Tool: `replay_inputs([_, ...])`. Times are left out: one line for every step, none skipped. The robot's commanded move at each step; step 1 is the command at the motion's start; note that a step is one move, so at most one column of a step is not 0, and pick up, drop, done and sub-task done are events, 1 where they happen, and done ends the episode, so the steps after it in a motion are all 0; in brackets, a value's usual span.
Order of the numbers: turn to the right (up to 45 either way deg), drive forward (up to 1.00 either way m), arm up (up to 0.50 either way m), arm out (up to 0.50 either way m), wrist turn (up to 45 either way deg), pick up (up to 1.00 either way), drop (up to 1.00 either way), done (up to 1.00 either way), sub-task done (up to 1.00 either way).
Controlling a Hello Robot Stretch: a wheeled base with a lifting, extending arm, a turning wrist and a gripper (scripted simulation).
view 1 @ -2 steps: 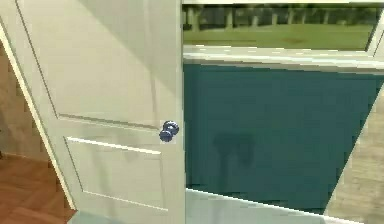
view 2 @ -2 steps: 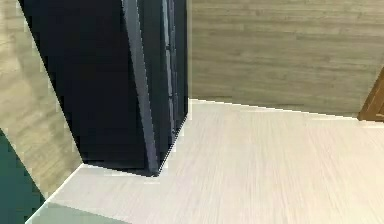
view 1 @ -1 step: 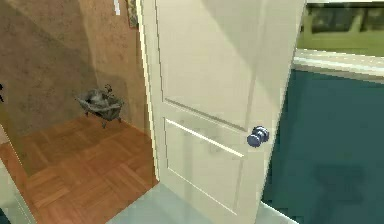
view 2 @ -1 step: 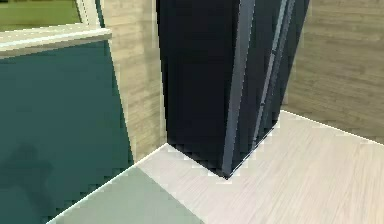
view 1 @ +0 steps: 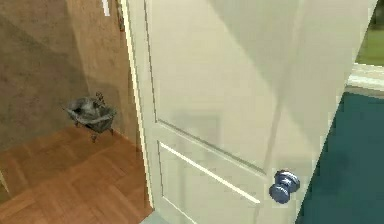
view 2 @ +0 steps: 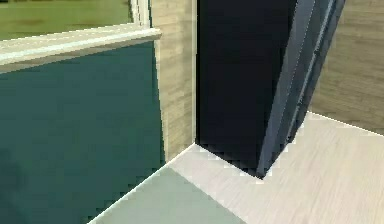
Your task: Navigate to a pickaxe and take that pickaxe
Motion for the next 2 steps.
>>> replay_inputs([-39.0, 0.00, 0.00, 0.00, 0.0, 0.00, 0.00, 0.00, 0.00])
replay_inputs([0.0, 0.80, 0.00, 0.00, 0.0, 0.00, 0.00, 0.00, 0.00])
